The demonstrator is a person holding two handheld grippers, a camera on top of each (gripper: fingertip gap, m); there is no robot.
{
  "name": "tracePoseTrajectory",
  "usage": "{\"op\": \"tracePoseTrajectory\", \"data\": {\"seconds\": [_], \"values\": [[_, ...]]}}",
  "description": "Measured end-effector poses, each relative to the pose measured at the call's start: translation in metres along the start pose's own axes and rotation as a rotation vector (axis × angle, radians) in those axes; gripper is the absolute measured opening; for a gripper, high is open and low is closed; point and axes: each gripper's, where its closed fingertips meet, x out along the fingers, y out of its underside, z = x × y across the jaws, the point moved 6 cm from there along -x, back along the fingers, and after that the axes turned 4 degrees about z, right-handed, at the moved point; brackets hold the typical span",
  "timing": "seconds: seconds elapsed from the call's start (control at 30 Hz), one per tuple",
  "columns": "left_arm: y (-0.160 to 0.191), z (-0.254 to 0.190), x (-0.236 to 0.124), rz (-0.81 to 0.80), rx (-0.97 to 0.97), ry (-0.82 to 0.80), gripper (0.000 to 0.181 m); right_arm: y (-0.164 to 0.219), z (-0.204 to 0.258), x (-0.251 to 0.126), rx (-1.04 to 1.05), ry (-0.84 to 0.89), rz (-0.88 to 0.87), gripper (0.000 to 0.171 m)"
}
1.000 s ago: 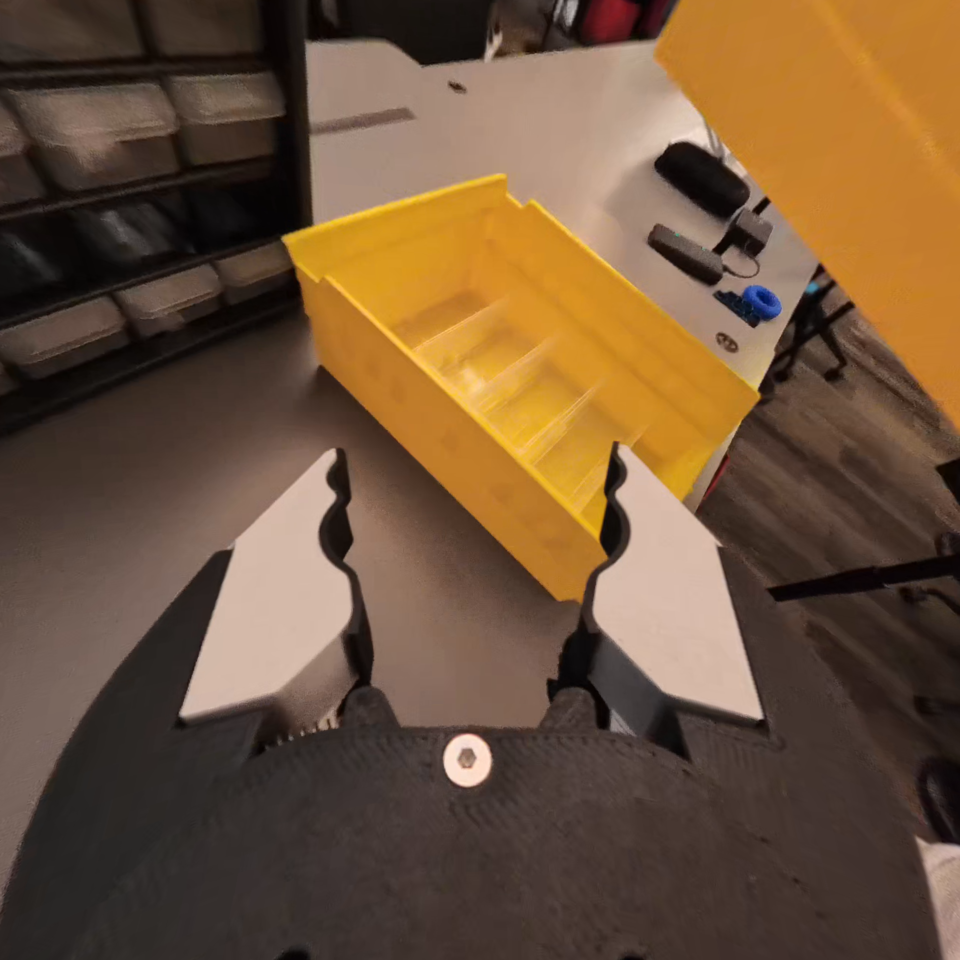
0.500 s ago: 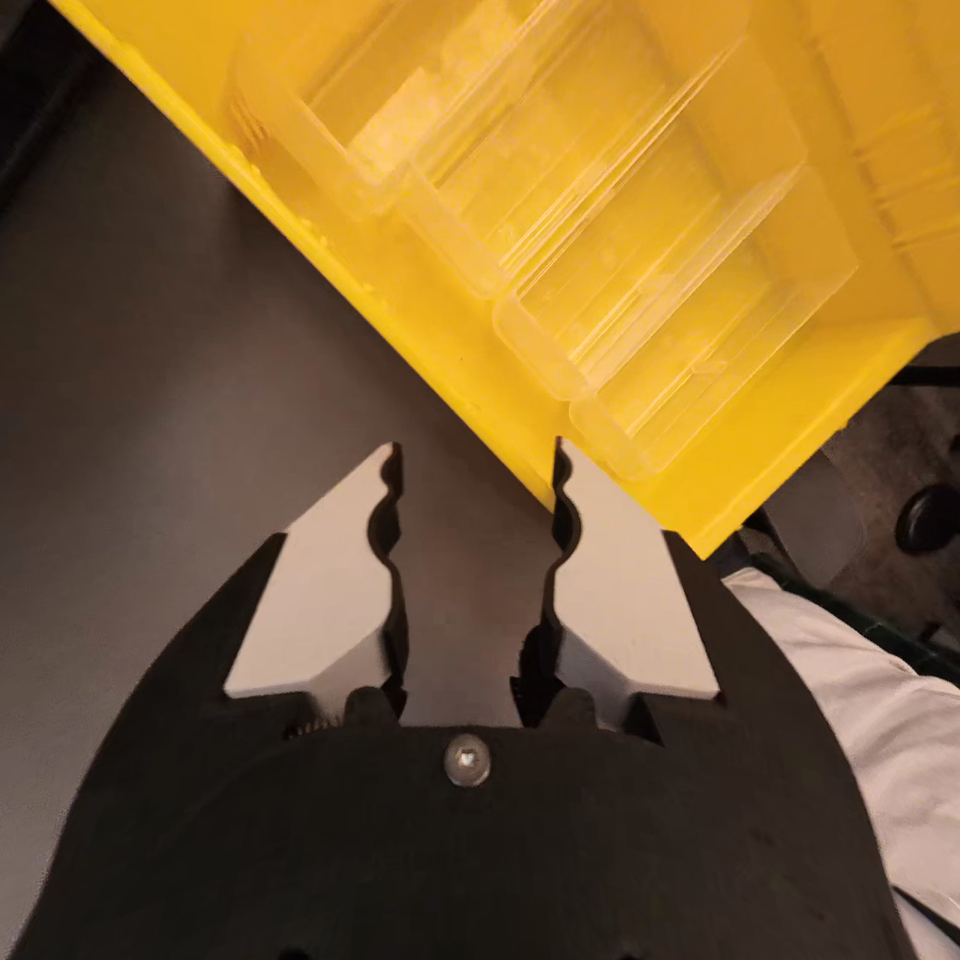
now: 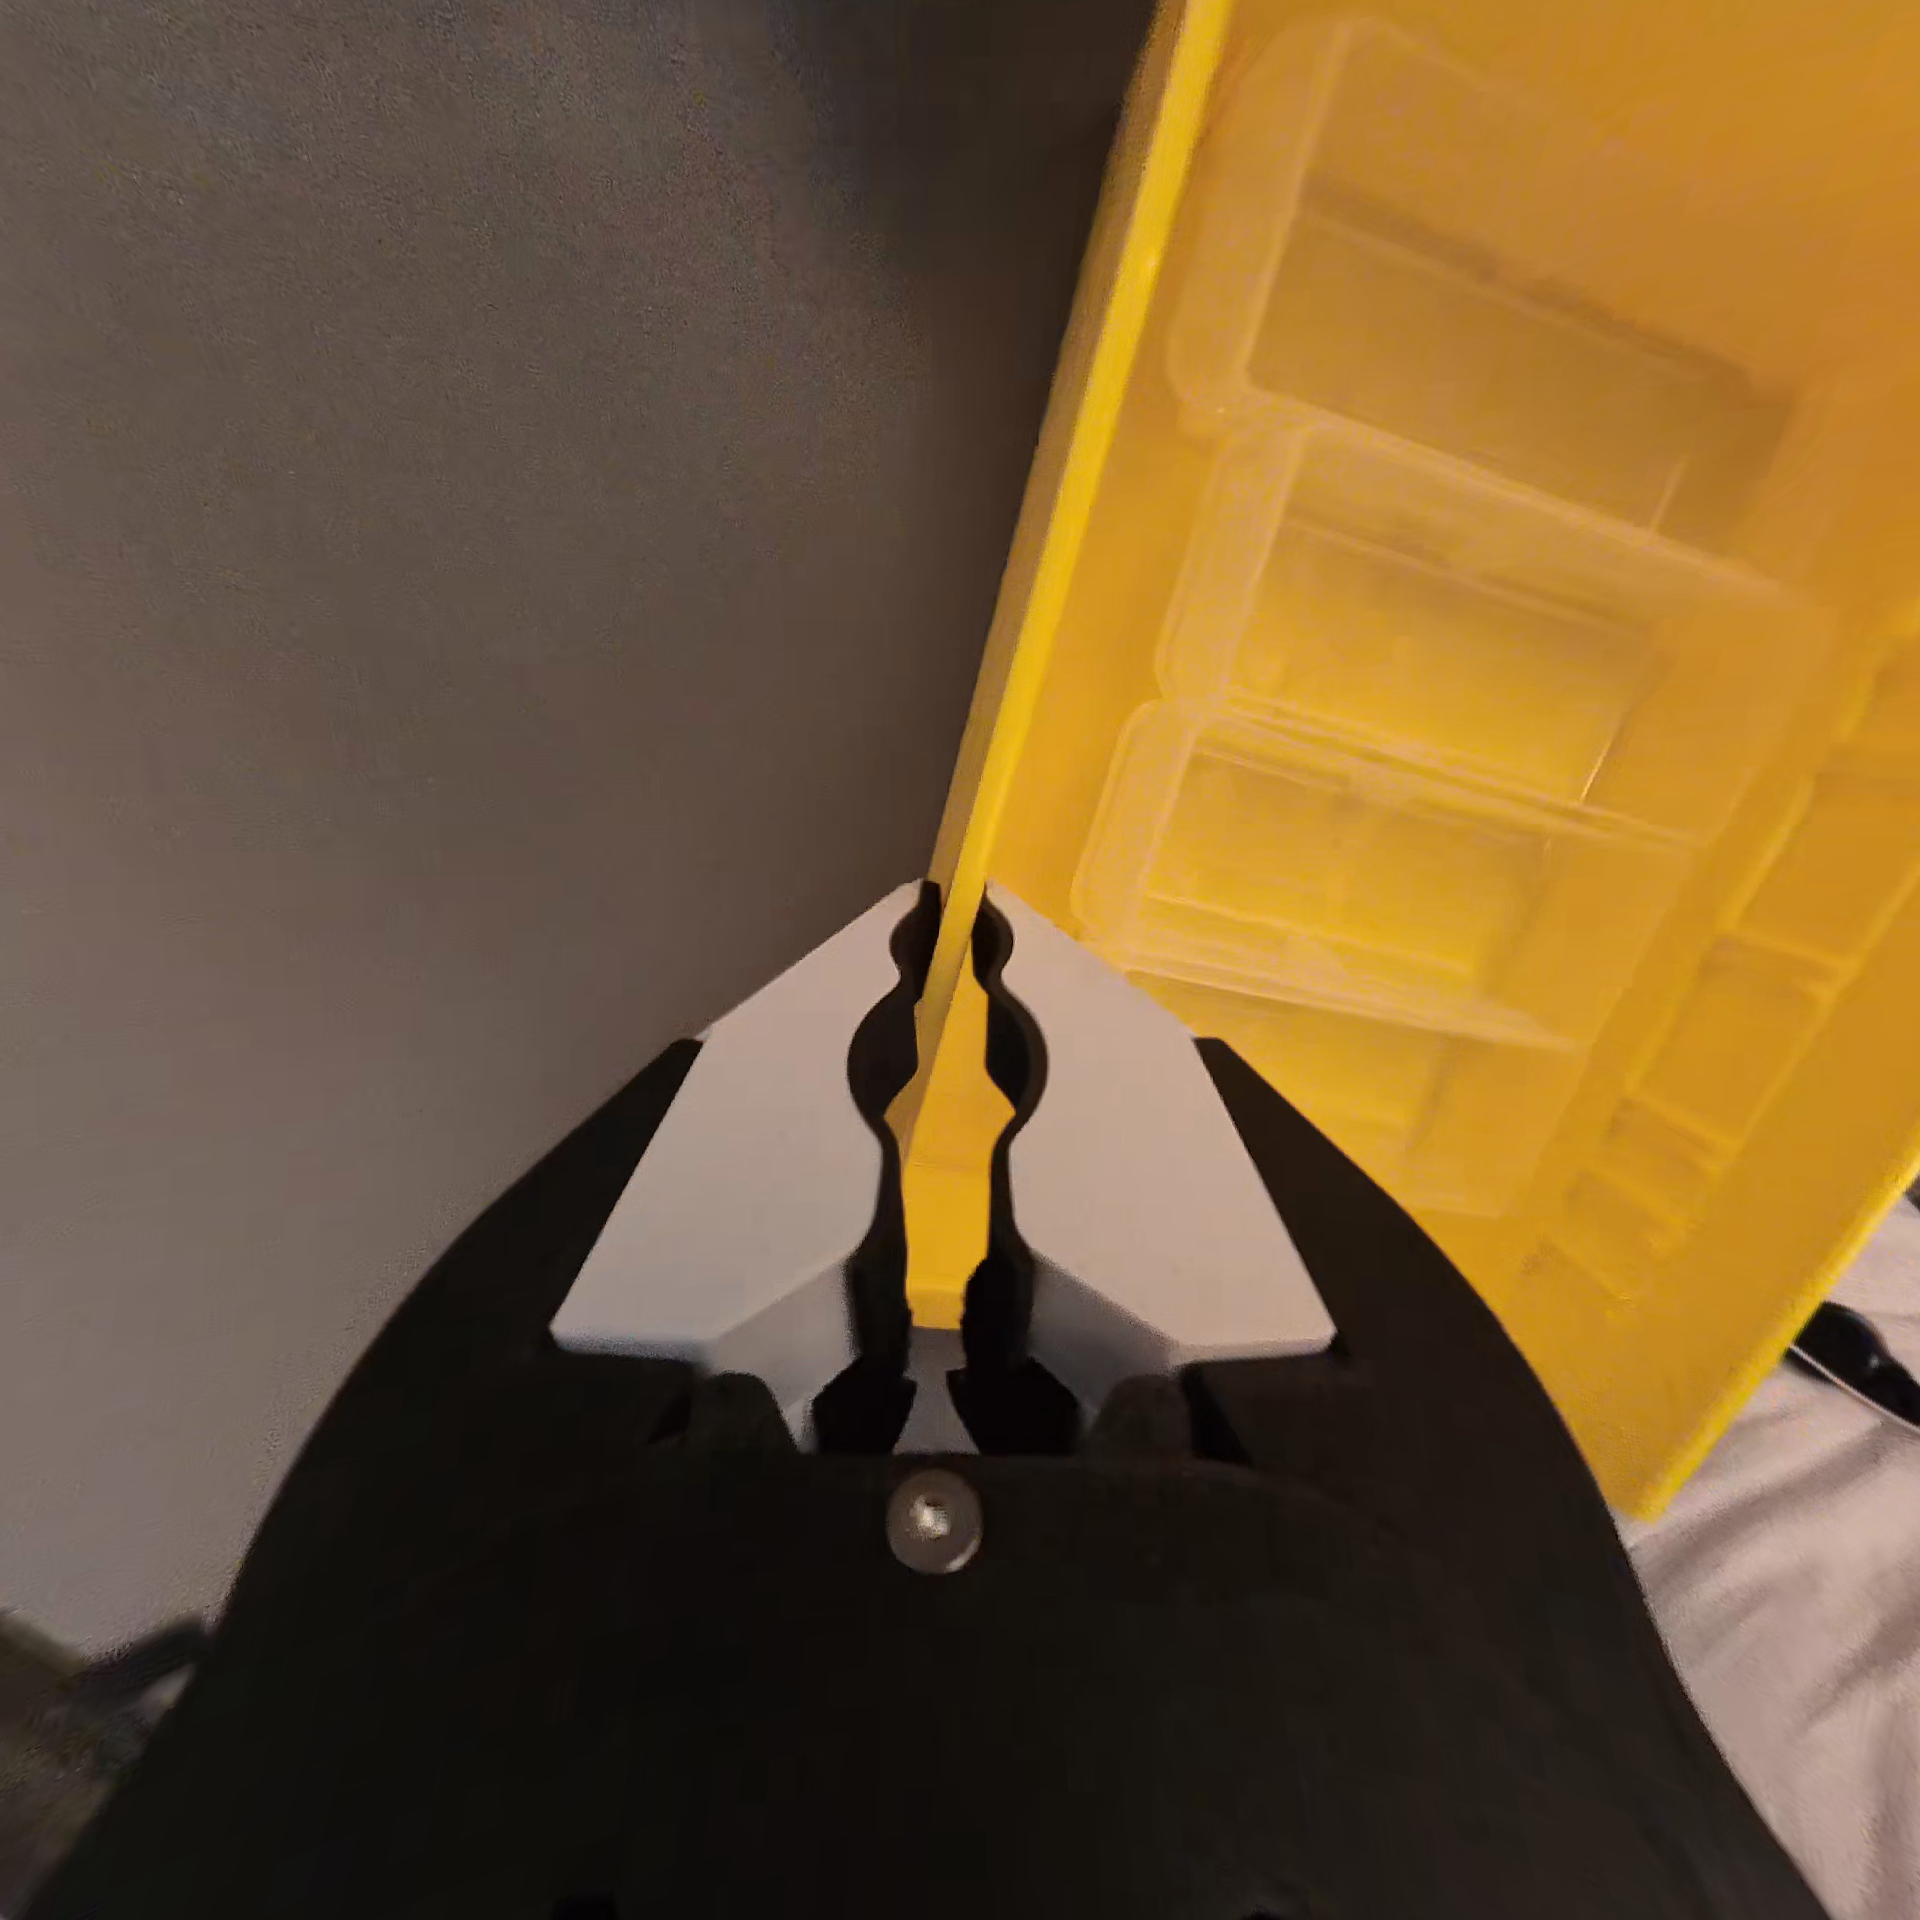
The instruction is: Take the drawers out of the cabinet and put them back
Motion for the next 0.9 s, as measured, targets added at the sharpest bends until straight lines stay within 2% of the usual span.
{"op": "tracePoseTrajectory", "data": {"seconds": [0.17,0.3,0.43,0.9], "values": [[0.048,0.104,-0.022,-0.03,-0.25,-0.111,0.005,-0.042,0.01,0.015,-0.017,-0.042,-0.011,0.003],[0.07,0.15,-0.031,-0.062,-0.411,-0.089,0.004,-0.065,0.014,0.013,-0.068,-0.028,-0.025,0.002],[0.075,0.169,-0.035,-0.109,-0.515,-0.052,0.003,-0.082,0.013,0.01,-0.049,-0.036,-0.056,0.002],[0.066,0.195,-0.036,-0.185,-0.595,-0.003,0.005,-0.101,0.007,0.005,-0.061,-0.036,-0.083,0.003]]}}
